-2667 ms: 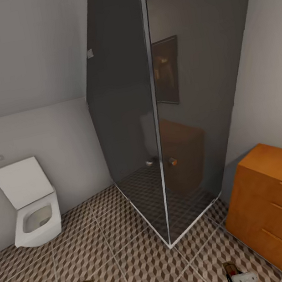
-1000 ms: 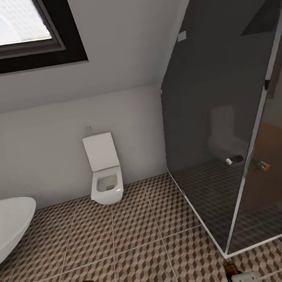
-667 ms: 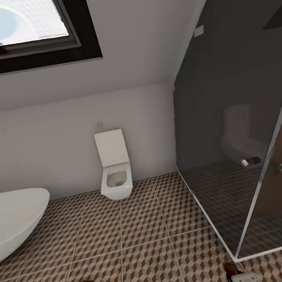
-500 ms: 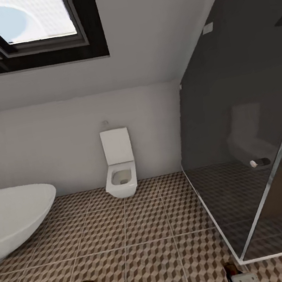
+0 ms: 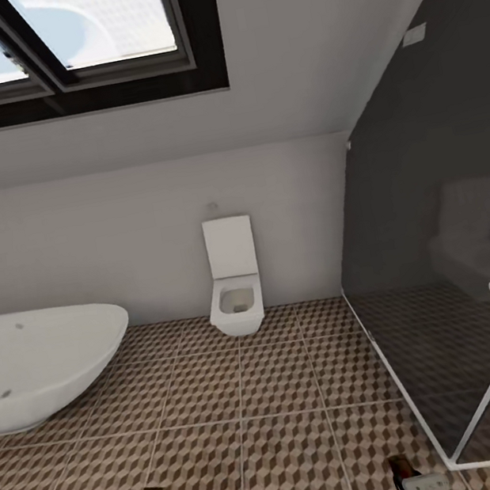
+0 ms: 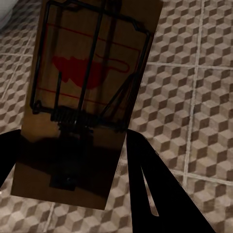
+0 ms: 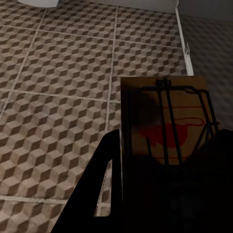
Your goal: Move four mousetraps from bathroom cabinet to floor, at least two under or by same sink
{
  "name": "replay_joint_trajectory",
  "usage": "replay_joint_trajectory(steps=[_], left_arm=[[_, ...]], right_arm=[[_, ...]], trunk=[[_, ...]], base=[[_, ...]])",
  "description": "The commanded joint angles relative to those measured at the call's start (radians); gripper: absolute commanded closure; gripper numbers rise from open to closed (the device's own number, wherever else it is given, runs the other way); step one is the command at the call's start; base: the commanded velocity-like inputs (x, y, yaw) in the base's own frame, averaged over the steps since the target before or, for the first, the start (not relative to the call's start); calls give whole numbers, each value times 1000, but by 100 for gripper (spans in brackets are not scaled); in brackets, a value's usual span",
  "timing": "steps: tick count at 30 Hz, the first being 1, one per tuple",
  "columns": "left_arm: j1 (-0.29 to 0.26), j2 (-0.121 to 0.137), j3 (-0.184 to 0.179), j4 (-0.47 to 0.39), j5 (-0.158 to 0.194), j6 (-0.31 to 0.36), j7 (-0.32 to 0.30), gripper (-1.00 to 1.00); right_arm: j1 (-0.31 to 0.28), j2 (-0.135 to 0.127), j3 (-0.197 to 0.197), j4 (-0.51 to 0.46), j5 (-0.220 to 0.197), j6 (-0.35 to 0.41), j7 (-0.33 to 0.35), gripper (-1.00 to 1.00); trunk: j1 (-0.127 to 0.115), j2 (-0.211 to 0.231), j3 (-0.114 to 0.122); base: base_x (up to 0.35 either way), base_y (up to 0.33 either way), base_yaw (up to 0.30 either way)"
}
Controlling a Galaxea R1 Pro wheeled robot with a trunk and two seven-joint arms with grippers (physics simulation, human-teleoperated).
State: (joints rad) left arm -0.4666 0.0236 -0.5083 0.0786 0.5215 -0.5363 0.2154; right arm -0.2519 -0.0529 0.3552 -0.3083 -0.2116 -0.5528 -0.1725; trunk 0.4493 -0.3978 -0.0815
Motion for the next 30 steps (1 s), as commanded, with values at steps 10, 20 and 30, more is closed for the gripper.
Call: replay_joint_trajectory(steps=[10,20,30], left_arm=[[-1,-1,-9,3,-1,-2,4,100],[-1,-1,-9,3,-1,-2,4,100],[-1,-1,-9,3,-1,-2,4,100]], right_arm=[[-1,-4,8,0,-9,-6,-2,100],[-1,-5,8,0,-8,-6,-2,100],[0,-4,8,0,-8,-6,-2,100]], trunk=[[1,-2,-2],[1,-2,-2],[1,-2,-2]], base=[[165,189,4],[303,57,0],[279,117,0]])
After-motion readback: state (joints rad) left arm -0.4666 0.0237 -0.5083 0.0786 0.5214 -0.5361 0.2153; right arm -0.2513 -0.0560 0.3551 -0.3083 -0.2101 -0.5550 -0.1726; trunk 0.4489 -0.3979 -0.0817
